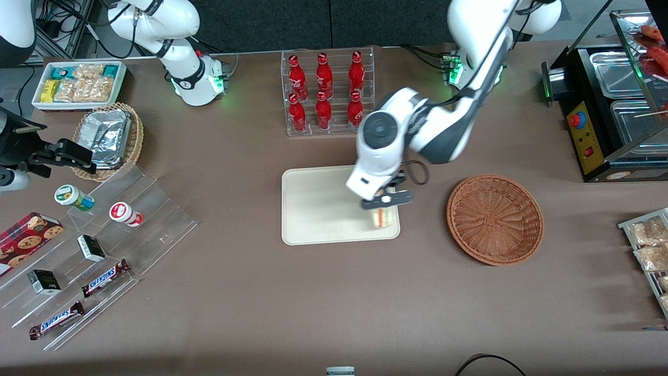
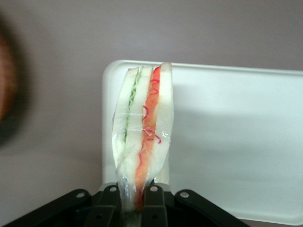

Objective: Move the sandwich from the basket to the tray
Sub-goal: 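Carry the sandwich over the cream tray and lower it onto the tray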

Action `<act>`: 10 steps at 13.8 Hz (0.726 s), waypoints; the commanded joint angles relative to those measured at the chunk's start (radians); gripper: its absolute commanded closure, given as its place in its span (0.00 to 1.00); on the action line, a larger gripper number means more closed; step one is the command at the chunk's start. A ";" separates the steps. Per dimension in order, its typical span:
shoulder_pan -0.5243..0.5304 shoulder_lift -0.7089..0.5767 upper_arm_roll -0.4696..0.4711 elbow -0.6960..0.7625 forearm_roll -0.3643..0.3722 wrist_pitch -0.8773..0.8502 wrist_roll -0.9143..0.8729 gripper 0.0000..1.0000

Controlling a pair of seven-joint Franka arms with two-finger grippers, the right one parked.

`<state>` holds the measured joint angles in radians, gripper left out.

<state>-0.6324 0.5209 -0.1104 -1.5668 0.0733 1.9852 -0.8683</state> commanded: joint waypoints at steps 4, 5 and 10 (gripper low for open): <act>-0.128 0.212 0.014 0.222 -0.001 -0.009 -0.034 0.93; -0.139 0.228 0.015 0.222 -0.001 -0.008 -0.034 0.93; -0.165 0.278 0.015 0.235 0.002 0.018 -0.075 0.90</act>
<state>-0.7745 0.7737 -0.1092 -1.3742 0.0734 2.0091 -0.9123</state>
